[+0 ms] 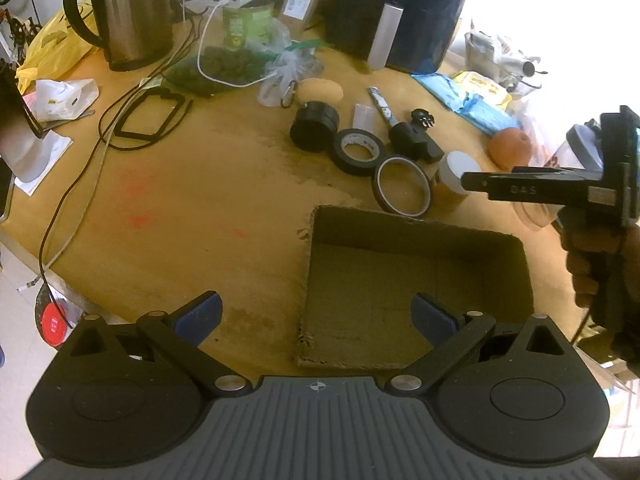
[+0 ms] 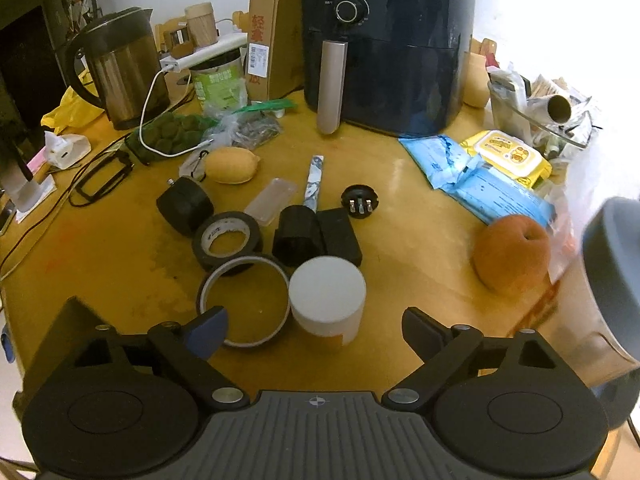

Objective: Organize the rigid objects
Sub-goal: 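Lower the right gripper onto the white-lidded jar and close it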

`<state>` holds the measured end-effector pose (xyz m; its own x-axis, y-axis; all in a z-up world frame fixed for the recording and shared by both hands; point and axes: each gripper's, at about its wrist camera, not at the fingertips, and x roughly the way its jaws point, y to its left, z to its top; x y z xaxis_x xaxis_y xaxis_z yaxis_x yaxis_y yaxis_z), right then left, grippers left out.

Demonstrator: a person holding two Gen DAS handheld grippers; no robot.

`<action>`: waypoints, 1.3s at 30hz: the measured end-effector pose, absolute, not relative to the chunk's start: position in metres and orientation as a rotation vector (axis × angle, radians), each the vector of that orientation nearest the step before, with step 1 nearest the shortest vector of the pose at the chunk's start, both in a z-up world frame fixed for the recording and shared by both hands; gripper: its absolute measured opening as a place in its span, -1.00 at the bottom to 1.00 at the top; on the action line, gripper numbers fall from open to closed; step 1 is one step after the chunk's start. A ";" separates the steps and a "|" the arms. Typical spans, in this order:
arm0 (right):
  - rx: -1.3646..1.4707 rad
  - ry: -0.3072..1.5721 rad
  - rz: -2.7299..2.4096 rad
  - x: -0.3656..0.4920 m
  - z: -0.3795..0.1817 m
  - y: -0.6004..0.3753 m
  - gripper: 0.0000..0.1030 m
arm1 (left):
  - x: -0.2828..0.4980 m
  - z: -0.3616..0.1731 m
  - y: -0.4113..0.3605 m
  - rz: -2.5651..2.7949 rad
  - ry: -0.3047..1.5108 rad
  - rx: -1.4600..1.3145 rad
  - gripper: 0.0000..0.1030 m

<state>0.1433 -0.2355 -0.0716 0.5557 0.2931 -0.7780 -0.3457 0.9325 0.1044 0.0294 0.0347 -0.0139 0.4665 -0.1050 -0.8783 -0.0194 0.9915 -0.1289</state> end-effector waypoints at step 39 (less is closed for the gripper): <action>-0.043 0.877 0.275 0.155 -0.050 -0.256 0.10 | 0.061 -0.006 0.053 -0.056 0.932 -0.127 0.99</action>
